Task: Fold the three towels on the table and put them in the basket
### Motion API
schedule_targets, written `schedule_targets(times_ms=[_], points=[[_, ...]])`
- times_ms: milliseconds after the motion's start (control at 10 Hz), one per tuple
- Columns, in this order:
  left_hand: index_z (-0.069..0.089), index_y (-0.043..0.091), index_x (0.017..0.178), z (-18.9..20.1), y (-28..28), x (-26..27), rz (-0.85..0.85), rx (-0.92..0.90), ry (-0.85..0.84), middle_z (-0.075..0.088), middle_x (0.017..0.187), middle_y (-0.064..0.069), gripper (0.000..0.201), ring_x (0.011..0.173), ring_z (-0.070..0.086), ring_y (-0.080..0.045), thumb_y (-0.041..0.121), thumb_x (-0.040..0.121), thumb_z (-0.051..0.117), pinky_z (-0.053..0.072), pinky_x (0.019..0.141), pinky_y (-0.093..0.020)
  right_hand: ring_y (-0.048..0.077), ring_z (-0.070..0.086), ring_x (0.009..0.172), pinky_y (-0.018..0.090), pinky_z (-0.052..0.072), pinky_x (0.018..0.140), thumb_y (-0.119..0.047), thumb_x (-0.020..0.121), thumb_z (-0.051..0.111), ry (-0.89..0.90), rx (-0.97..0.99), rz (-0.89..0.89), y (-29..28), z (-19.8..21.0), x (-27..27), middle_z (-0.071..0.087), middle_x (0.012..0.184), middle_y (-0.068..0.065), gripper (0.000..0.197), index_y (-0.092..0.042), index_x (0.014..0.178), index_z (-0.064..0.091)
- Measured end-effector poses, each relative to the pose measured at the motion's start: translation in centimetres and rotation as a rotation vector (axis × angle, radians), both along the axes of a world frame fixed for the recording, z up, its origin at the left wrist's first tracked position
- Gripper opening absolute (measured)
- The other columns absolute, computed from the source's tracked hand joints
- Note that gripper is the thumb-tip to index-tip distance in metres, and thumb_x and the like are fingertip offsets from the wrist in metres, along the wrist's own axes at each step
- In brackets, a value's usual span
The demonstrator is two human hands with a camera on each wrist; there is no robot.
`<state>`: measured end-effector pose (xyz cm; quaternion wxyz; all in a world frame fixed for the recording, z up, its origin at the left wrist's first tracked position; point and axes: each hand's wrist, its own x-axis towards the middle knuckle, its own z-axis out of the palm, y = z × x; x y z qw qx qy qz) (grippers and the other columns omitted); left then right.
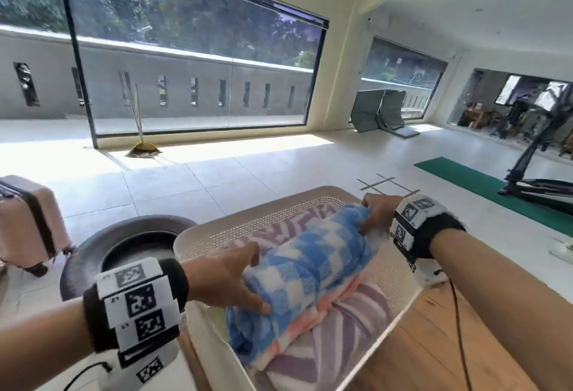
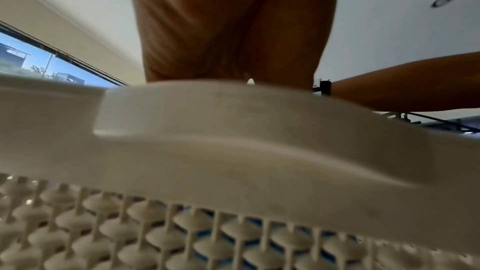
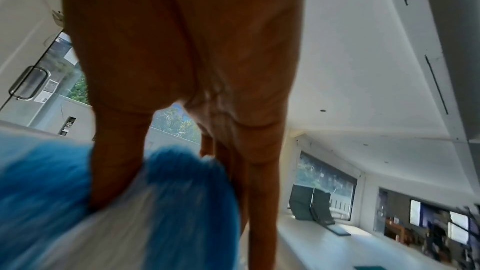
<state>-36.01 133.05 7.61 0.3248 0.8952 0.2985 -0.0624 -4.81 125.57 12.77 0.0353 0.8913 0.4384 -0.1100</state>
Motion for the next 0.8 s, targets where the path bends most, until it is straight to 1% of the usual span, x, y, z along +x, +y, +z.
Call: schedule_targets(times_ms=[100,200,300,400,500,600,700,800], points=[[0.042,0.03,0.113,0.9,-0.2,0.1,-0.093,0.068,0.03,0.056,0.09,0.009,0.054,0.076,0.051,-0.005,0.047,0.074,0.075,0.044,0.068,-0.021,0.018,0.055,0.084,0.018,0.041,0.058,-0.033,0.074,0.078,-0.105,-0.193,0.002,-0.9,2.1,-0.7,0.063,0.101,0.004,0.035,-0.023,0.098,0.054],[0.044,0.029,0.109,1.3,-0.4,0.4,-0.167,0.038,0.026,0.052,0.079,0.011,0.047,0.066,0.048,-0.004,0.04,0.076,0.076,0.04,0.058,-0.018,0.011,0.047,0.083,0.005,0.033,0.036,-0.013,0.079,0.074,-0.062,-0.325,0.003,-1.6,2.4,-0.1,0.061,0.124,0.014,0.036,-0.01,0.113,0.06],[0.045,0.027,0.11,0.9,-1.3,0.7,-0.22,-0.095,0.042,0.063,0.089,0.0,0.043,0.07,0.056,-0.009,0.034,0.08,0.074,0.048,0.065,-0.021,0.011,0.047,0.091,0.002,0.035,0.047,-0.019,0.077,0.076,-0.113,-0.31,0.042,-2.9,2.1,0.9,0.06,0.117,0.003,0.044,-0.013,0.116,0.058],[0.048,0.029,0.114,0.0,-2.8,1.0,-0.299,-0.112,0.089,0.067,0.099,-0.001,0.043,0.075,0.057,-0.007,0.036,0.08,0.074,0.048,0.074,-0.023,0.013,0.051,0.095,0.014,0.043,0.067,-0.025,0.08,0.074,-0.108,-0.374,0.053,-4.0,0.7,0.8,0.055,0.108,-0.004,0.047,-0.02,0.123,0.057],[0.05,0.031,0.121,-0.2,-4.2,1.4,-0.348,0.01,0.129,0.06,0.113,0.008,0.045,0.088,0.055,-0.006,0.041,0.081,0.07,0.044,0.078,-0.018,0.013,0.053,0.097,0.014,0.037,0.077,-0.017,0.084,0.071,0.021,-0.32,0.109,-4.8,-1.2,0.0,0.059,0.111,-0.003,0.037,-0.022,0.119,0.062],[0.051,0.034,0.119,0.4,-5.1,1.7,-0.314,0.001,0.118,0.059,0.113,0.013,0.041,0.101,0.058,-0.007,0.046,0.083,0.067,0.047,0.088,-0.022,0.018,0.054,0.117,0.016,0.037,0.086,-0.017,0.089,0.065,0.025,-0.356,0.118,-6.3,-1.0,-2.1,0.056,0.127,0.001,0.041,-0.019,0.129,0.056],[0.047,0.034,0.127,1.6,-6.8,1.6,-0.294,0.024,0.06,0.053,0.128,0.013,0.047,0.115,0.053,-0.008,0.049,0.085,0.062,0.043,0.101,-0.028,0.018,0.049,0.125,0.028,0.035,0.104,-0.028,0.091,0.061,0.005,-0.282,0.126,-8.3,0.5,-3.4,0.05,0.139,0.002,0.046,-0.022,0.135,0.051],[0.033,0.034,0.142,3.0,-9.1,1.6,-0.219,0.105,-0.071,0.036,0.148,0.013,0.063,0.131,0.04,-0.009,0.055,0.087,0.055,0.032,0.11,-0.028,0.019,0.046,0.129,0.032,0.035,0.108,-0.035,0.094,0.056,-0.042,-0.12,0.15,-11.9,1.9,-3.7,0.047,0.142,0.005,0.046,-0.022,0.138,0.047]])
